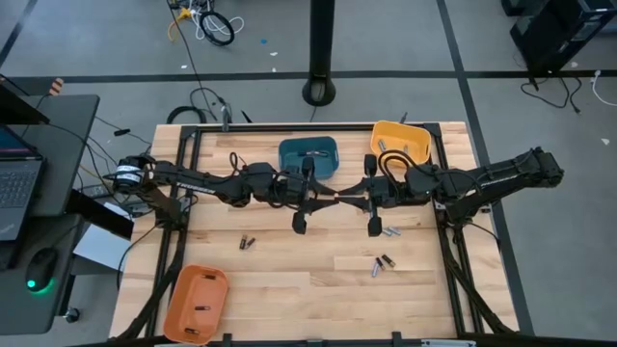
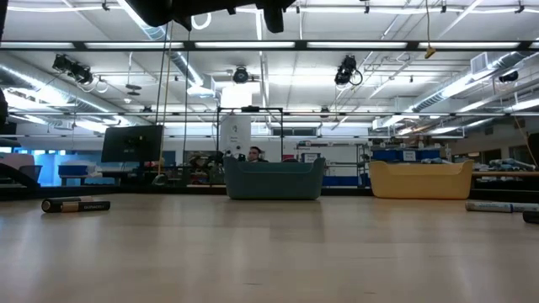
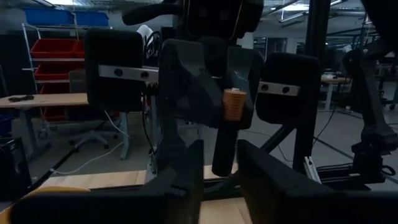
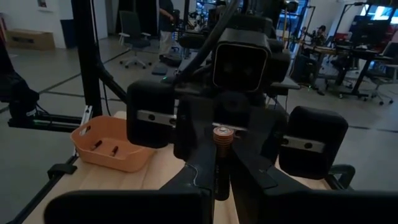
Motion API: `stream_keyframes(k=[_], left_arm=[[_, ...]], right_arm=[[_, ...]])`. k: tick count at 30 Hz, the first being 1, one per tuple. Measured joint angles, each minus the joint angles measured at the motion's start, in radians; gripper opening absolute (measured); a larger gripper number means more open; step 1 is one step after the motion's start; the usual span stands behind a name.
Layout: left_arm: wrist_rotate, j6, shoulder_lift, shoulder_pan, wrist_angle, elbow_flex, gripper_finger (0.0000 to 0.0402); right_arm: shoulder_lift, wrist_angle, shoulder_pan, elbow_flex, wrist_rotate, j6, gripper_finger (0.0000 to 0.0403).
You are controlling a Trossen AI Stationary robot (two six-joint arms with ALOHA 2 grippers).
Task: Sort batteries
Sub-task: Put the small black battery into the orange bin
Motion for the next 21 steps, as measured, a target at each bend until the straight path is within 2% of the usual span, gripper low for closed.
stream_keyframes(k=[7,15,21], left_arm=[[-0.003,0.035,0.000,0.000,-0.001,0.005,0.0031],[-0.006,0.041,0.000,-0.002,-0.004,0.005,0.0030],[-0.011,0.051,0.000,-0.001,-0.008,0.006,0.0030]], right_arm=[[-0.002,0.003,-0.001,0.000,0.000,0.001,0.0040],[-0.002,-0.005,-0.001,0.000,0.000,-0.001,0.0044],[-0.002,-0.008,-0.001,0.000,0.029,0.007,0.0085]])
